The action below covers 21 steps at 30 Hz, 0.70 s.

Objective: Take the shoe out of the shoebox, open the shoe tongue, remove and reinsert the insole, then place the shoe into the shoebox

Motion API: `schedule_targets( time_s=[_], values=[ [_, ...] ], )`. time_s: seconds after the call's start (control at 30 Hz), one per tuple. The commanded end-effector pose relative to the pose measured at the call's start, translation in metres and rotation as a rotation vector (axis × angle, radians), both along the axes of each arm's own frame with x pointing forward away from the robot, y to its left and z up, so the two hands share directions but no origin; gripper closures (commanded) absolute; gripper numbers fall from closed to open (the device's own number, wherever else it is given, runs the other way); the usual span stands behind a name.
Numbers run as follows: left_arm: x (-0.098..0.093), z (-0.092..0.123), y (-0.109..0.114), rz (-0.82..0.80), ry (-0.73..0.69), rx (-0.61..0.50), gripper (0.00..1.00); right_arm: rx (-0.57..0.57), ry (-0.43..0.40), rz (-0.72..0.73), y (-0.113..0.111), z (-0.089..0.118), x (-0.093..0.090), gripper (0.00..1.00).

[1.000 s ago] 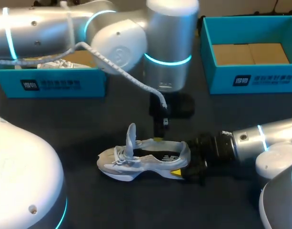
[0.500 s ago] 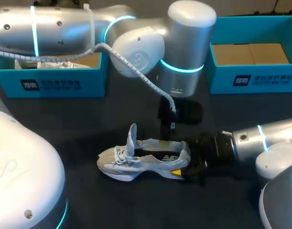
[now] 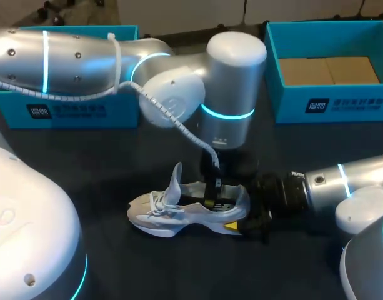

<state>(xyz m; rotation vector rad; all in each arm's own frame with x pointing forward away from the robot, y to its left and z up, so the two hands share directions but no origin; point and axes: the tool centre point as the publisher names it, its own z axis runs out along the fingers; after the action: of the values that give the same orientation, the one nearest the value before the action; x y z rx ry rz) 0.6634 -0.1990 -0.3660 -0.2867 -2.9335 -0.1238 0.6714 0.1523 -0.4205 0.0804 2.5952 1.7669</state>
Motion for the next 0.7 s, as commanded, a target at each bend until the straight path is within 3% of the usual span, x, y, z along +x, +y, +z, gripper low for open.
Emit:
schedule_targets(
  time_s=[0.03,0.27,0.7],
  values=[
    [-0.014,-0.008,0.007,0.001,-0.031,-0.015,1.00,-0.002,-0.001,-0.001,0.000,0.000,-0.001,1.00],
    [-0.028,-0.018,0.012,-0.009,-0.064,-0.014,1.00,-0.002,-0.001,-0.001,0.000,0.000,-0.001,1.00],
    [-0.029,-0.019,0.021,0.006,-0.087,-0.049,1.00,-0.002,-0.001,-0.001,0.000,0.000,-0.001,1.00]
  ],
)
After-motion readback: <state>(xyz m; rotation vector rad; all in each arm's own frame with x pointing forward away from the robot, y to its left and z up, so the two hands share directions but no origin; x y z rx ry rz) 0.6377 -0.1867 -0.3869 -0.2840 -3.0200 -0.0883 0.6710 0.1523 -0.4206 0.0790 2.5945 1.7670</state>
